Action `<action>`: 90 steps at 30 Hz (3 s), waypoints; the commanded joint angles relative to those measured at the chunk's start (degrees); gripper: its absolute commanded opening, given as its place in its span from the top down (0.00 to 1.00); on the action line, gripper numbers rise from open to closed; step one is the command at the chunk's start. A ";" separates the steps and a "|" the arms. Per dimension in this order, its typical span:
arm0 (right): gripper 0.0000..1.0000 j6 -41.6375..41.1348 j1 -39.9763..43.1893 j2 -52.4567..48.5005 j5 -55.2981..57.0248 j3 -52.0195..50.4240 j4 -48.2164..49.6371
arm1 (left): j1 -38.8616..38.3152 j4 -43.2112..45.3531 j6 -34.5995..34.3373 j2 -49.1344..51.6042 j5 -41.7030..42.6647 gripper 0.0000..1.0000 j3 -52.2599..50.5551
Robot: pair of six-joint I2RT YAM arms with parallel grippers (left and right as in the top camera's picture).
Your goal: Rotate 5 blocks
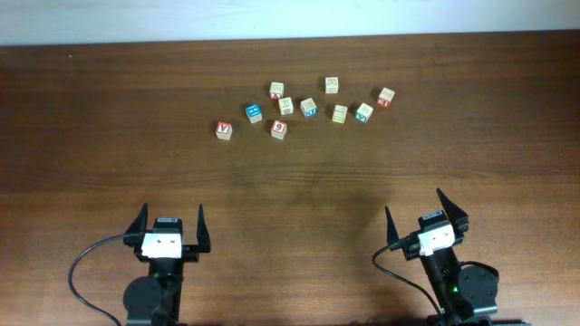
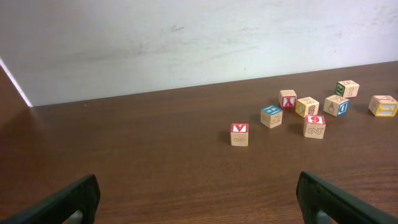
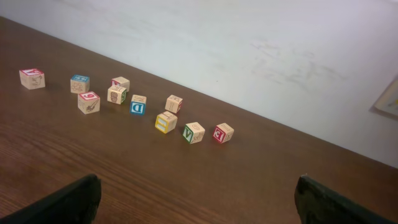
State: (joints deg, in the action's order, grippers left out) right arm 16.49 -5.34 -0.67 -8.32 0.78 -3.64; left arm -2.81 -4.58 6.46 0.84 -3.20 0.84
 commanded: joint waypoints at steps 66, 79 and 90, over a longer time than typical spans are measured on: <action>0.02 -6.51 -0.22 -24.83 -4.76 27.52 2.86 | 0.37 -0.37 0.87 47.39 15.93 0.01 36.89; 0.01 -6.51 -0.22 -46.93 -11.13 44.46 -7.78 | 0.37 -7.04 0.92 64.11 18.73 0.01 50.75; 0.01 -6.49 -0.20 -64.15 -12.57 63.41 -23.06 | 0.37 -21.05 0.98 80.00 18.95 0.01 71.38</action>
State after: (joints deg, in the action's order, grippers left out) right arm 10.46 -5.34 -61.98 -19.68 59.33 -24.58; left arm -2.81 -23.07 6.48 76.97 14.83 65.98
